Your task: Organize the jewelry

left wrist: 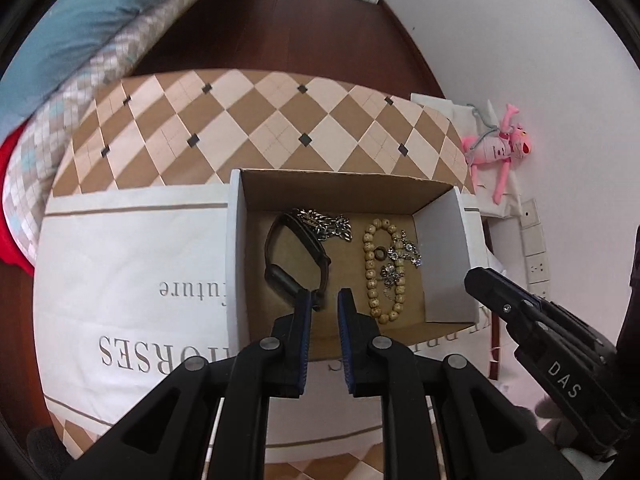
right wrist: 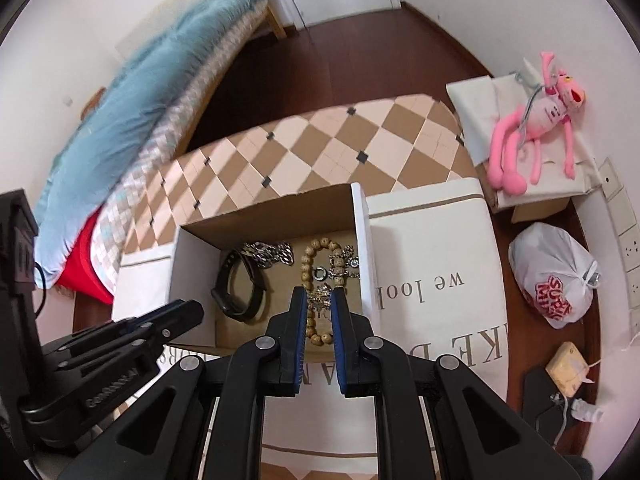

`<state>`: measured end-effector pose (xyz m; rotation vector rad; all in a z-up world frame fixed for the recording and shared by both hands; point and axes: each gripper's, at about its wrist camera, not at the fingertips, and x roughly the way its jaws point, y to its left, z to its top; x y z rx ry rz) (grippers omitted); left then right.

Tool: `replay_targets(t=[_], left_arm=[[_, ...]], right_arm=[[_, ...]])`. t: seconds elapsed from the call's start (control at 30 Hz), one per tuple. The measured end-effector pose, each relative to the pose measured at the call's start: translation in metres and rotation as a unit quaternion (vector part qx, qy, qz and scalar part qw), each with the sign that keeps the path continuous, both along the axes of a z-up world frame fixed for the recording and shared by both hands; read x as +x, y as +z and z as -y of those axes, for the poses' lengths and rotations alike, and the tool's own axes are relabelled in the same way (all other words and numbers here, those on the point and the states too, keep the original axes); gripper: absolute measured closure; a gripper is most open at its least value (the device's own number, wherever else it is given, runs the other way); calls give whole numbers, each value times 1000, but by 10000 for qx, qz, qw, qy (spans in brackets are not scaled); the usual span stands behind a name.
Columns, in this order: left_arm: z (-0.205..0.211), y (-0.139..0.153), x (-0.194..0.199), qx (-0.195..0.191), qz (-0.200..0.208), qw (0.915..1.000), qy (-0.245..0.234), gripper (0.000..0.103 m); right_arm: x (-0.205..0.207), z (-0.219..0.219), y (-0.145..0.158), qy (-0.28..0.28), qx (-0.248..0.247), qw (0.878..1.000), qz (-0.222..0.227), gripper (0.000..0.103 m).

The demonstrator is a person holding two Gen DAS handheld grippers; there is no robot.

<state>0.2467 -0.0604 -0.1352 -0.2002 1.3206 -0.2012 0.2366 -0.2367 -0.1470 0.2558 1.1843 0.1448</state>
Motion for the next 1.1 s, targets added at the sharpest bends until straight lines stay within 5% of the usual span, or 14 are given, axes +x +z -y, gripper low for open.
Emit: replay_targets(t=[0.03,0.07,0.1,0.13,0.27,0.37,0.43,0.63,1.1], left_arm=[[-1,2,2,33,-8,10000,16,86],[-2,5,4,113,28,9999,15,71],[-3,9,6,197,112,9997,13,47],[-6,13,8,253,181,9995,46,35],[-19,25,12,433,317,9984,196,26],[-25,26,11,660,359,9969,227,3],[-27,24,9,823,372,9956,249,3],[-28,11,1,1134,354,9925,274,2],[-25,6,-15,1358,402,9896,241,1]], right_arm=[[2,1,2,-12,-13,10000,6,88],[4,2,5,-28,-47,10000,21,84],[5,4,7,-24,-62,10000,19,79],[6,5,9,-30,-68,10000,14,68],[7,10,18,-81,-242,9997,25,62],[8,13,20,-112,-380,9992,-27,61],[8,15,20,-115,-522,9985,-69,56],[7,7,11,55,-1139,9931,-261,4],[-5,4,0,112,-1520,9876,-380,2]])
